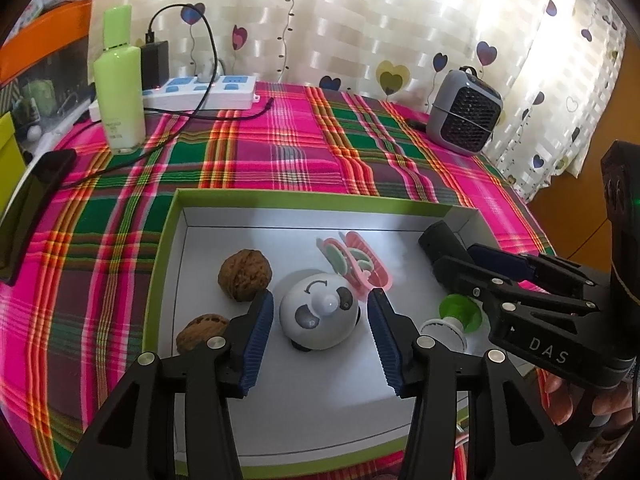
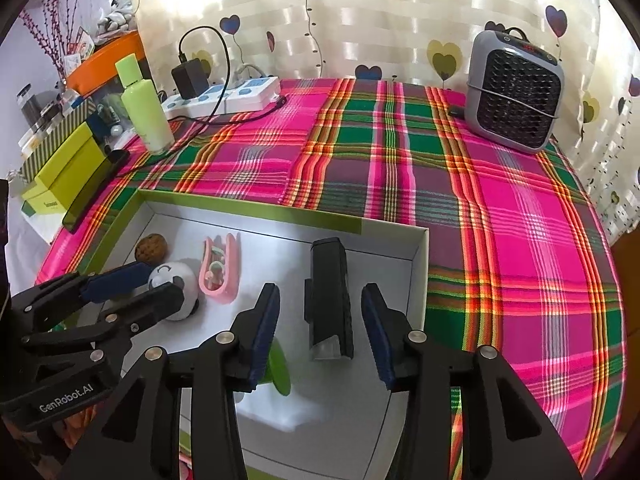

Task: Organize objects
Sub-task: 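Lower the panda-face ball and black cylinder into the tray and open both grippers, then lift both open grippers out of the tray toward the pink clips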

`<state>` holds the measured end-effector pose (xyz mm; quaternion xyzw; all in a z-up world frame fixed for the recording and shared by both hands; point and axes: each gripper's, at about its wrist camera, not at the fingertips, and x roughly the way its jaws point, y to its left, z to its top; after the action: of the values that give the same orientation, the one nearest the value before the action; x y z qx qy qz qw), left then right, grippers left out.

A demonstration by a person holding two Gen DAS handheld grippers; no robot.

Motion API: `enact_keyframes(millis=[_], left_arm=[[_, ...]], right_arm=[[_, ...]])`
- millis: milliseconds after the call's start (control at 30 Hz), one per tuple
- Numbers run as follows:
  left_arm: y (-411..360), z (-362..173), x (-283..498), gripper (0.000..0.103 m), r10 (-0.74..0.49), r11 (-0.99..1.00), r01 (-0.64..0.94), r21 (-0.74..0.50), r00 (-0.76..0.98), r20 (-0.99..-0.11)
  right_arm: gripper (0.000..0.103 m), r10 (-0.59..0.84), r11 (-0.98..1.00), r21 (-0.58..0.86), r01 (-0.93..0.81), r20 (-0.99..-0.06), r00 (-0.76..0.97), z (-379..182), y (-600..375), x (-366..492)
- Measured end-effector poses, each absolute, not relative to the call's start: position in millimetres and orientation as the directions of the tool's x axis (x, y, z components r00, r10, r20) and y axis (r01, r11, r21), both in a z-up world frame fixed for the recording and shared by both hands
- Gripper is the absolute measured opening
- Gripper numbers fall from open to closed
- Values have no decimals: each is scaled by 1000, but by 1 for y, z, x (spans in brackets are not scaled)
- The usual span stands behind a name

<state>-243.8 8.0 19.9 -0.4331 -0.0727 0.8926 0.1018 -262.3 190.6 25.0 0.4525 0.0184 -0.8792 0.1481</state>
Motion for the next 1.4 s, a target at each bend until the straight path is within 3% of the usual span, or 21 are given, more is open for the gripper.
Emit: enact_keyframes(millis=[1400], left_arm=[[15,54,-139,50,161,-987,-119,-108,-720,-675]], right_arm=[[44,-240,-964,93,248,-704,-669,53,192,-157]])
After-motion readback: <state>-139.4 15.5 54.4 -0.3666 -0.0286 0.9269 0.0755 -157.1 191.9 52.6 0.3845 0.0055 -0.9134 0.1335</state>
